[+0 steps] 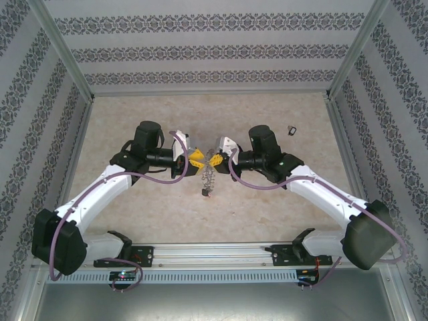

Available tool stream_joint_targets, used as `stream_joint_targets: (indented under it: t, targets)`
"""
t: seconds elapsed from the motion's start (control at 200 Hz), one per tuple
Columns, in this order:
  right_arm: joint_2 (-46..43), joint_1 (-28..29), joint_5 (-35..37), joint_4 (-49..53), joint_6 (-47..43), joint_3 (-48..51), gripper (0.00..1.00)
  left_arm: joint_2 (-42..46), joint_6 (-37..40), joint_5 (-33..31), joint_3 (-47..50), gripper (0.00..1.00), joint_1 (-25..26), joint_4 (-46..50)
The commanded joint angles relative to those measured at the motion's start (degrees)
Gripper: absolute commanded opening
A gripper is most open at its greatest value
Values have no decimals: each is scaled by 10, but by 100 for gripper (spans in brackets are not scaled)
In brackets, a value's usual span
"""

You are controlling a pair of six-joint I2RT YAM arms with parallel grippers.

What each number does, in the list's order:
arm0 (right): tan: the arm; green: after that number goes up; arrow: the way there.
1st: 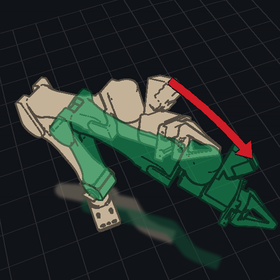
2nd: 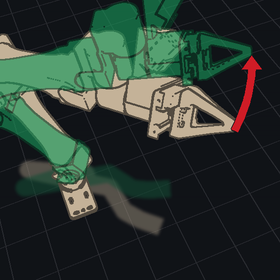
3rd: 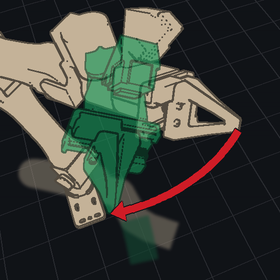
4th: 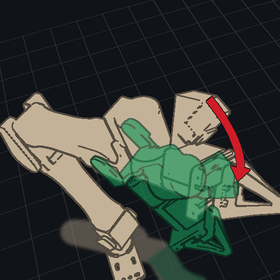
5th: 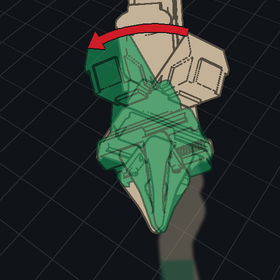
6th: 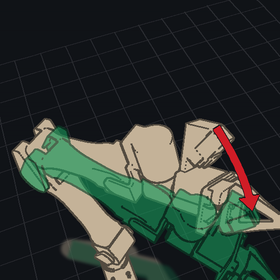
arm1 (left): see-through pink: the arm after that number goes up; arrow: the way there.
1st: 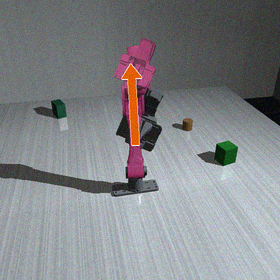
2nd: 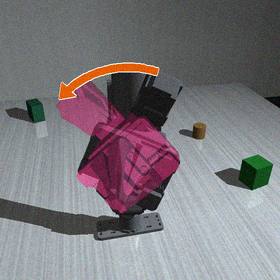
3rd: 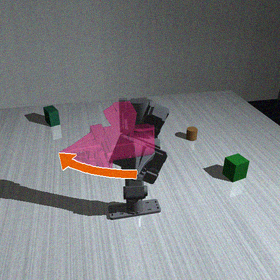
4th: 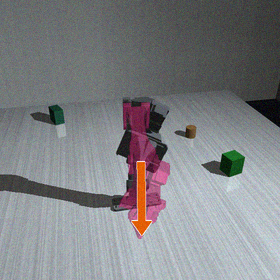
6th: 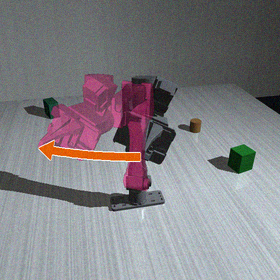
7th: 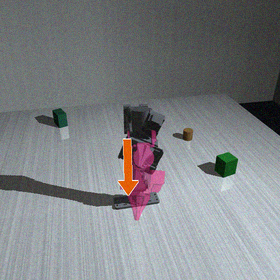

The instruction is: Put the keys on the keyring

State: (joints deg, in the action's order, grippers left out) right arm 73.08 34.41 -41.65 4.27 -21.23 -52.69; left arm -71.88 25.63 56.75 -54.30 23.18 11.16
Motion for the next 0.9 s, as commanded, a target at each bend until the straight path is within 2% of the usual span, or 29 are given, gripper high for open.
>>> stream_joint_targets:
  t: [0.0,0.335,0.55,0.615,0.784,0.849,0.894]
  targets:
    - [0,9,-23,-6,-14,-28,0,-11,37,1,-25,35,6,35]
    - [8,15,-29,16,-26,-41,0,-28,50,-12,-38,34,16,40]
    - [13,16,-28,28,-39,-45,0,-33,71,8,-51,12,17,65]
    - [14,16,-24,34,-43,-48,0,-34,75,12,-54,0,18,71]
    - [21,15,7,39,-50,-46,0,-33,50,-12,-56,0,18,65]
    - [22,14,23,41,-49,-44,7,-33,17,-34,-61,0,18,57]
    - [22,14,33,41,-46,-41,17,-34,-15,-57,-65,0,19,53]
